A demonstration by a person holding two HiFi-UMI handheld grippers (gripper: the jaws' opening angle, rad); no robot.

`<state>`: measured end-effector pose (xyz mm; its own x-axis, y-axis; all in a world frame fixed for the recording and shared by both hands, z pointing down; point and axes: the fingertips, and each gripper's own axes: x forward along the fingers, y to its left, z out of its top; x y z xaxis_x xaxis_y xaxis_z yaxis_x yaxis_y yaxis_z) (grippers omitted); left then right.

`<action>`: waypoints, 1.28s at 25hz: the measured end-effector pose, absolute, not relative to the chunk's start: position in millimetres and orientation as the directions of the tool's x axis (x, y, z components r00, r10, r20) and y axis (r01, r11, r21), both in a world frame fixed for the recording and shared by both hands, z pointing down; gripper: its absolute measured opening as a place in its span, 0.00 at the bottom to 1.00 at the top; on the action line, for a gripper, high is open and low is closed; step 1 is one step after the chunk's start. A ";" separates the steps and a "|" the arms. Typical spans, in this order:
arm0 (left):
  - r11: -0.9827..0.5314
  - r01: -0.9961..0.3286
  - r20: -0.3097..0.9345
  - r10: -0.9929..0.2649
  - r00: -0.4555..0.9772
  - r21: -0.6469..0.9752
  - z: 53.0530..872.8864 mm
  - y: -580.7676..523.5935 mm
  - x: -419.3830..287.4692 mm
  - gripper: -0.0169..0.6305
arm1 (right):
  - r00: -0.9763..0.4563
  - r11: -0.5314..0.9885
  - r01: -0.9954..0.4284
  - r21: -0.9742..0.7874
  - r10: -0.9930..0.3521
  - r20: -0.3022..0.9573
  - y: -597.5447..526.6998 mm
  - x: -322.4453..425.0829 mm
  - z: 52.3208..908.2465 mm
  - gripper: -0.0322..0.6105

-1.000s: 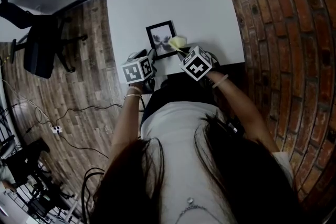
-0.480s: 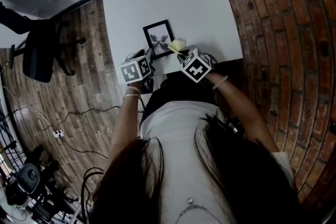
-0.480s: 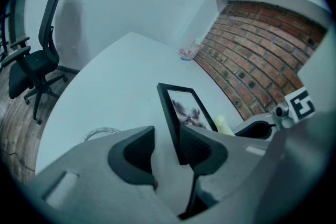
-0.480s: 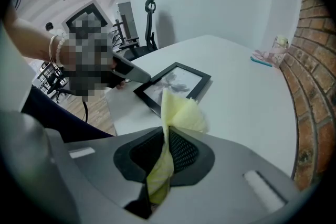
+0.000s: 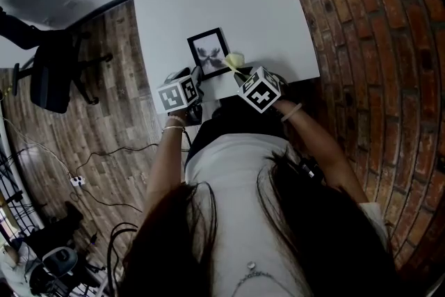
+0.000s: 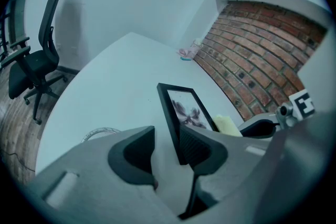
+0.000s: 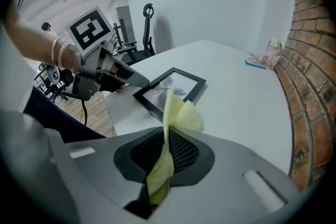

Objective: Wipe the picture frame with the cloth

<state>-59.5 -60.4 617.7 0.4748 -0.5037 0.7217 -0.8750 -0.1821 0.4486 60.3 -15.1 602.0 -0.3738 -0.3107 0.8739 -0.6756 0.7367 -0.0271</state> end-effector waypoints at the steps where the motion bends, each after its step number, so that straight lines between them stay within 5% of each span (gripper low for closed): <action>1: -0.182 -0.875 0.722 -0.504 0.474 0.448 617.9 -60.2 -59.4 0.26 | -0.377 0.736 -0.677 -0.023 -0.319 0.870 -17.3 59.7 600.8 0.10; 32: -0.179 -0.867 0.711 -0.508 0.486 0.464 617.4 -59.9 -59.5 0.26 | -0.453 0.839 -0.536 -0.092 -0.194 0.870 -24.3 9.3 605.5 0.10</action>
